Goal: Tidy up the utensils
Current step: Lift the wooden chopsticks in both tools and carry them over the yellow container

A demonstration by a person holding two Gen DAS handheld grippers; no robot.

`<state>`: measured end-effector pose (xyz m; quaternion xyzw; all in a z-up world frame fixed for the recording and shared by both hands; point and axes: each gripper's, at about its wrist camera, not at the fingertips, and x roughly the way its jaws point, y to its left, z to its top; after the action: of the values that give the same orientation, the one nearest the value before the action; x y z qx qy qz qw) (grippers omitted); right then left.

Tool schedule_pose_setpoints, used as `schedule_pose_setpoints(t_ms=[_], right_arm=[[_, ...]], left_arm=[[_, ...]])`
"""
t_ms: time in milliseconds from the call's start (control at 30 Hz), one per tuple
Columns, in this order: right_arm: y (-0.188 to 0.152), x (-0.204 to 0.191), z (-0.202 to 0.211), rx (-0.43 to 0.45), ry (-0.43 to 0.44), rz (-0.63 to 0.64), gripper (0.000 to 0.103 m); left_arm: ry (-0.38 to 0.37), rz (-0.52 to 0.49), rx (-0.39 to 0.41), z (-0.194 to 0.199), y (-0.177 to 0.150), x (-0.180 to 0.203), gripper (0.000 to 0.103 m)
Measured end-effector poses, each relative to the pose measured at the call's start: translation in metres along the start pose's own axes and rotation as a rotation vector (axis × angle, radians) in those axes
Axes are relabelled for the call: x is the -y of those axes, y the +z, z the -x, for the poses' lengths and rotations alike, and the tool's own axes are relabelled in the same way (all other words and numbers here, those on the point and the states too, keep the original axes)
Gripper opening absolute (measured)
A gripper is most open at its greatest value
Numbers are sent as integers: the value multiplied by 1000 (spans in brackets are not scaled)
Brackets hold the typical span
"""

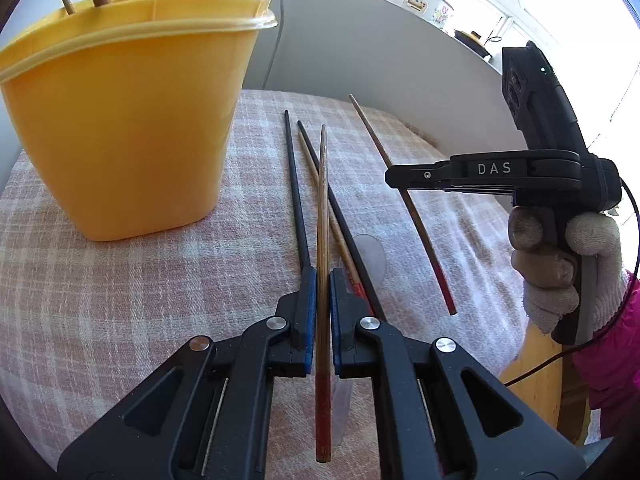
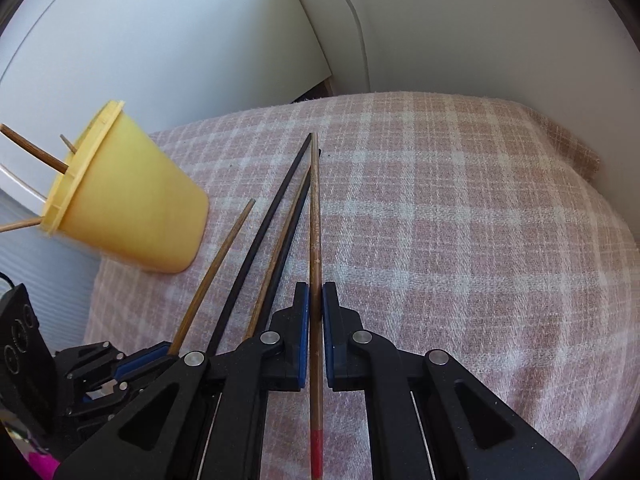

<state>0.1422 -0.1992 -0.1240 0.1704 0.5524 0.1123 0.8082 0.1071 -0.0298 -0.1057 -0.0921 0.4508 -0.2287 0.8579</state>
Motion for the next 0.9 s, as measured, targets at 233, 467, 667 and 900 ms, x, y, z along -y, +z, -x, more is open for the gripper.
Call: schedule_pose_setpoints(t_ms=[233,467,667,900], right_arm=[[-4,-7,44,113,31,-10,5],[0,-23,93,206,46,22,5],[4,-44,116,263,64,59,5],[10,-77,112,317,100,92,5]], left_arm=[[-132,12,113,40,9,16,4],[-163,-2,263,82,28,23,4],[-146,14,366,125,41,3,4],[-97,41,463,142,66,-27,4]])
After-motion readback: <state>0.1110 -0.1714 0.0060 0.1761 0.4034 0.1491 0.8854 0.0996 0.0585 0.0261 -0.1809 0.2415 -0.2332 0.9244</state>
